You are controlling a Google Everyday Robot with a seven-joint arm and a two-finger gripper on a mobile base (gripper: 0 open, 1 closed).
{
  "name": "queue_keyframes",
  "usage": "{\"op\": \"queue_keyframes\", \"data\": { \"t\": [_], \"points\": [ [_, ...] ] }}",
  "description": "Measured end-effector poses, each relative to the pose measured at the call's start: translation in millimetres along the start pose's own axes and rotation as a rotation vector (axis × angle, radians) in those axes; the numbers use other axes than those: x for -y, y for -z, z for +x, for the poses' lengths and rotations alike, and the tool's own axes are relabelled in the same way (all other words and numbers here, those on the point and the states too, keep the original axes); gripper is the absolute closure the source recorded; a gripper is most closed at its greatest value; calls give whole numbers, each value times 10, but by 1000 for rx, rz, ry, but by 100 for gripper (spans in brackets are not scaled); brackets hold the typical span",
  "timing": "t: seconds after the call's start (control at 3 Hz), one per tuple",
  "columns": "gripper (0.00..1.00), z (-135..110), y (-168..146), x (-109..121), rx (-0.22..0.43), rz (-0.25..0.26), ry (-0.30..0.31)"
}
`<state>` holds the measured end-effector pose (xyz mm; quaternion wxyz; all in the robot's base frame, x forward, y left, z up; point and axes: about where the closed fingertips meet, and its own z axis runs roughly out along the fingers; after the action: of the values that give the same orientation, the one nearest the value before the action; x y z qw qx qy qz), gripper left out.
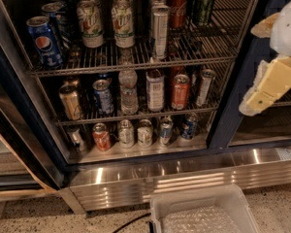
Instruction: Pick coke can from top shelf of fridge
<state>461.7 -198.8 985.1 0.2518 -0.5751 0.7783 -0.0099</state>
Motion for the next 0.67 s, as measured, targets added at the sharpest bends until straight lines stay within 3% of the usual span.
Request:
{"op": "queue_keyframes", "data": {
  "t": [0.33,0.67],
  "points": [
    [0,-108,-8,69,121,20,-30],
    [0,-108,-9,69,121,20,-30]
  ]
}}
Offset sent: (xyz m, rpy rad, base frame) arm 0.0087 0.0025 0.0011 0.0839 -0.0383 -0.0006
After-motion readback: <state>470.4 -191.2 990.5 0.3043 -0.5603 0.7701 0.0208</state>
